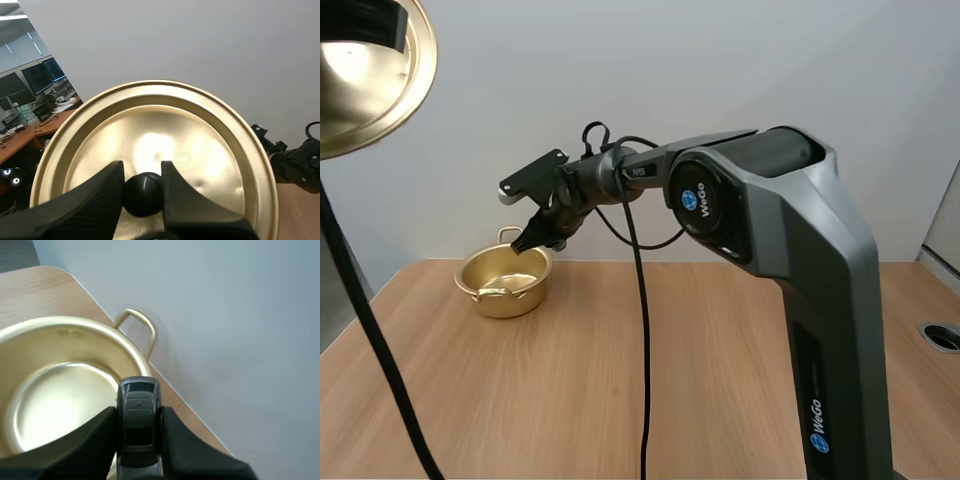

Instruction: Open the pot, put the car inside, and close it

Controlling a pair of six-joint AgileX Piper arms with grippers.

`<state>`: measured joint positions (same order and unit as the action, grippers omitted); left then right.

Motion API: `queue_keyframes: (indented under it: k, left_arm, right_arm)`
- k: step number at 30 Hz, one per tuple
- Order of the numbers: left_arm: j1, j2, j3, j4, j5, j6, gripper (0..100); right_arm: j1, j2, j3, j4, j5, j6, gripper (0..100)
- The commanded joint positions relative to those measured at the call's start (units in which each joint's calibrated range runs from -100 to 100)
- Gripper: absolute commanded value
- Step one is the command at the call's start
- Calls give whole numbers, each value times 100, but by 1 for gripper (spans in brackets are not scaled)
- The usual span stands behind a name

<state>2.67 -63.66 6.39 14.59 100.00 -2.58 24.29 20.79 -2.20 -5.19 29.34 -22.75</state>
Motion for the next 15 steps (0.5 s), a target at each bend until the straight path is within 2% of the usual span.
queue_keyframes:
  k: [1, 7, 11, 15]
  left_arm:
    - [3, -5, -7, 9, 0, 4, 0]
    - [3, -5, -7, 22, 0, 4, 0]
    - [3, -5, -7, 22, 0, 4, 0]
    - [3, -5, -7, 22, 0, 4, 0]
  right_arm:
    - [139, 179, -175, -16, 7, -5, 0]
    - [416, 427, -324, -383, -249, -5, 0]
    - [462, 673, -346, -499, -627, -5, 0]
    - [461, 1097, -706, -499, -407, -5, 0]
